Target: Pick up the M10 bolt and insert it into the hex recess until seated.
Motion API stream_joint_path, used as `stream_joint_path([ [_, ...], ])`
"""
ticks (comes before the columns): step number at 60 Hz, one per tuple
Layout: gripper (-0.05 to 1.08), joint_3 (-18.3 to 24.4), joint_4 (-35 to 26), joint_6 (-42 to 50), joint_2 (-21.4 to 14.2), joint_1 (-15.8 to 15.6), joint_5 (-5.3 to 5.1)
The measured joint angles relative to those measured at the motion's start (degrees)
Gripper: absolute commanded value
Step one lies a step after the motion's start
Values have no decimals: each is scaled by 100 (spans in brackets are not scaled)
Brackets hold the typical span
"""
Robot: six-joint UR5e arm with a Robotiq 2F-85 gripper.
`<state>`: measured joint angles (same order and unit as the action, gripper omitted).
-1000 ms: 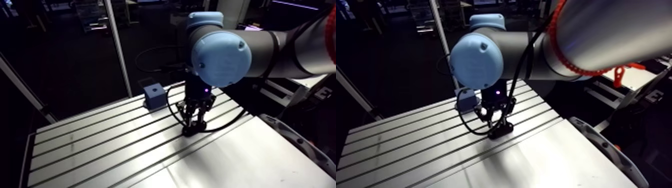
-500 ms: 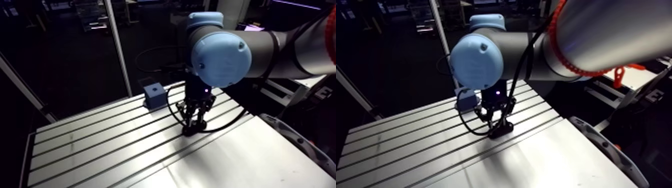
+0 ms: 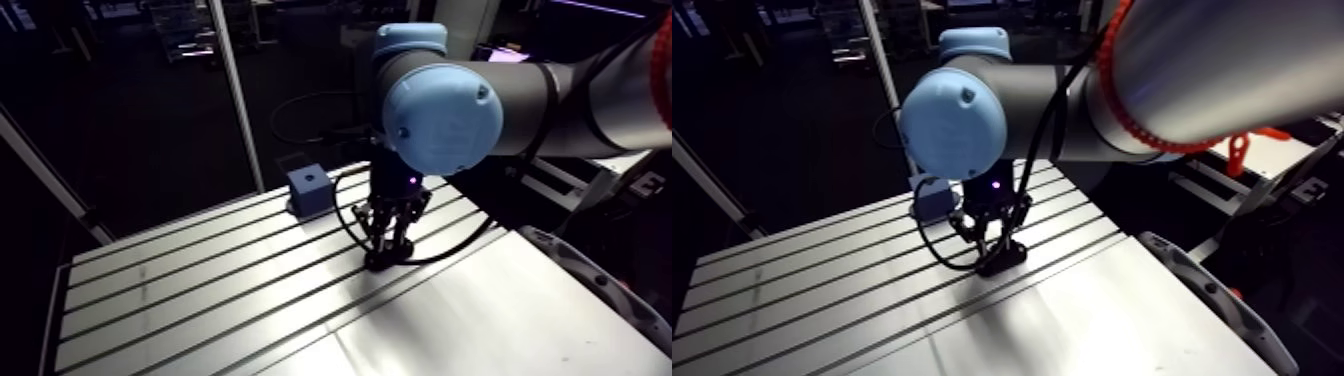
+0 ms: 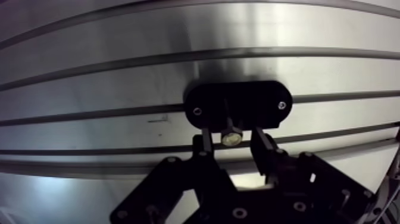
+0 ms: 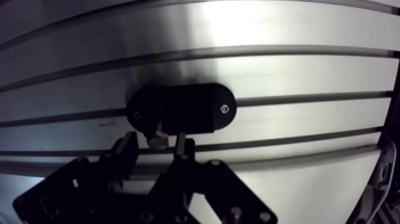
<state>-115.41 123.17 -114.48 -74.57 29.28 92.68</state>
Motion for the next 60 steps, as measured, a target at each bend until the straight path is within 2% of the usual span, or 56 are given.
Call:
stream_joint_path([
  [60,62,-1,8,6,29,0,21],
])
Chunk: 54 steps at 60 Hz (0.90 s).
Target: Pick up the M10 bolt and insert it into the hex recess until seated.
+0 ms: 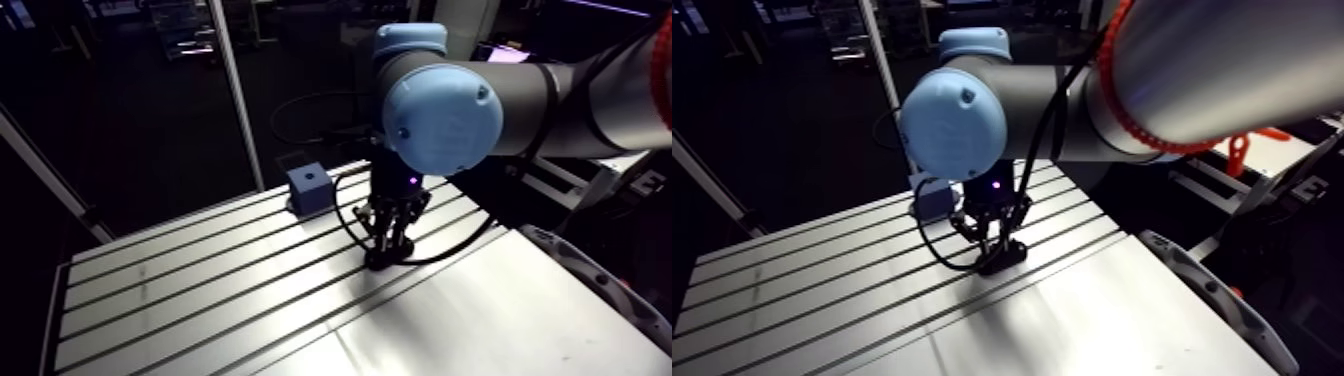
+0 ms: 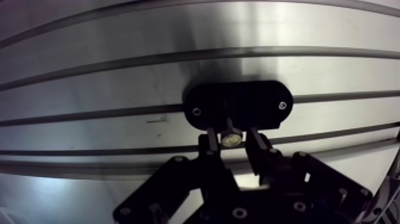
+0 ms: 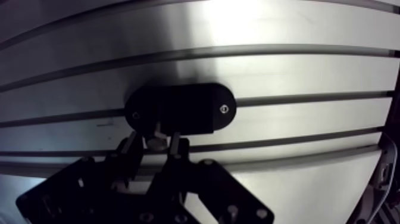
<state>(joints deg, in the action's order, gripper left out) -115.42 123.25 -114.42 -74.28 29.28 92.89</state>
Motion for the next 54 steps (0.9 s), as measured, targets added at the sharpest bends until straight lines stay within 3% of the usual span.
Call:
stream_joint_path([
  [54,65,11,3,-5,9,-9,13],
])
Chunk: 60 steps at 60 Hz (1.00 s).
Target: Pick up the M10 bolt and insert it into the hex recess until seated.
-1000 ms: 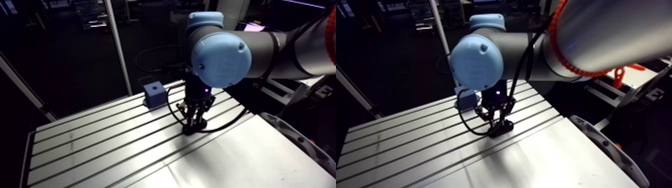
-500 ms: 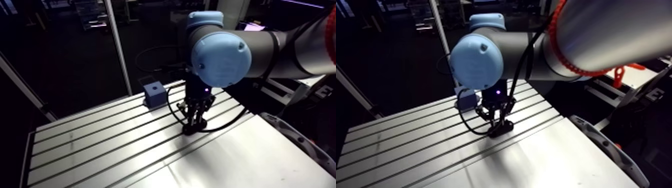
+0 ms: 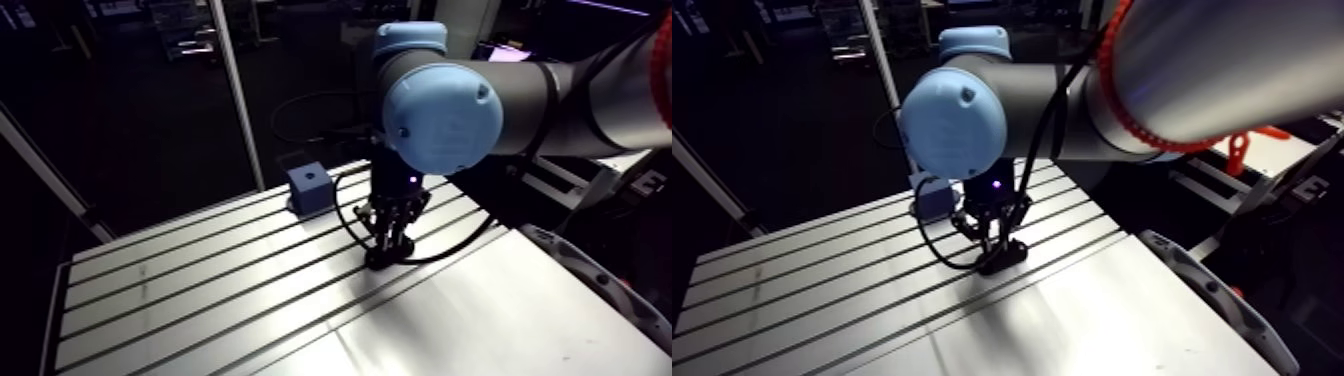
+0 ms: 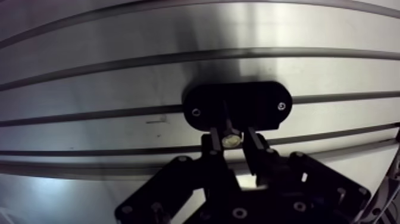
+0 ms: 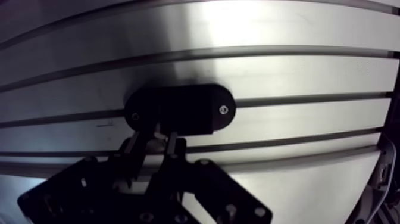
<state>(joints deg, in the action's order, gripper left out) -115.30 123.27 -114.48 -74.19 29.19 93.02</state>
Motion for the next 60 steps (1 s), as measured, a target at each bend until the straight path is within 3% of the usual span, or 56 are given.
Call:
stream_joint_path([
  [60,76,30,6,-16,44,-9,-10],
])
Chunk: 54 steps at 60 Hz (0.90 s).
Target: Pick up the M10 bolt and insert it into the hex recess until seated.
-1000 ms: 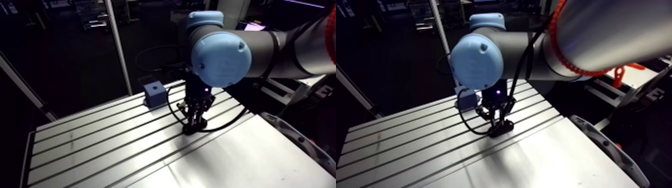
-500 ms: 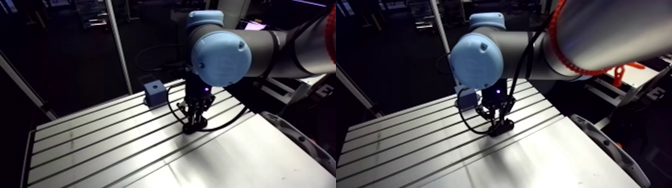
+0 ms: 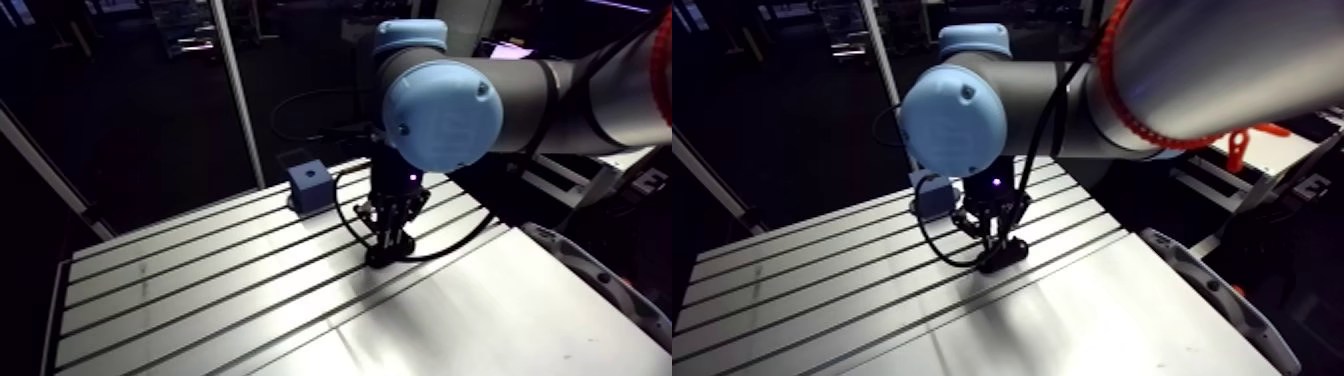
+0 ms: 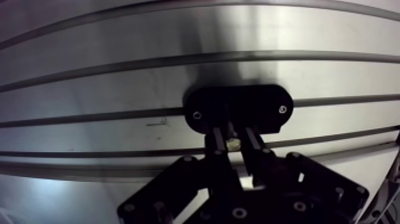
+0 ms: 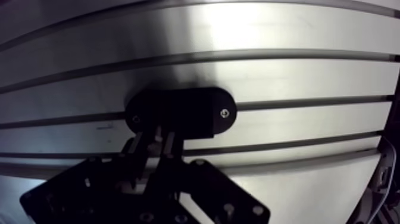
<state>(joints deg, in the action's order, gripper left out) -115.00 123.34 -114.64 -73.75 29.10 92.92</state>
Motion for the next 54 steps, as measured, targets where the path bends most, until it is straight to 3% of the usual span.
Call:
stream_joint_path([
  [34,79,218,-119,-82,-149,-35,-59],
  [54,81,790,-805,-218,-399,-251,-70],
])
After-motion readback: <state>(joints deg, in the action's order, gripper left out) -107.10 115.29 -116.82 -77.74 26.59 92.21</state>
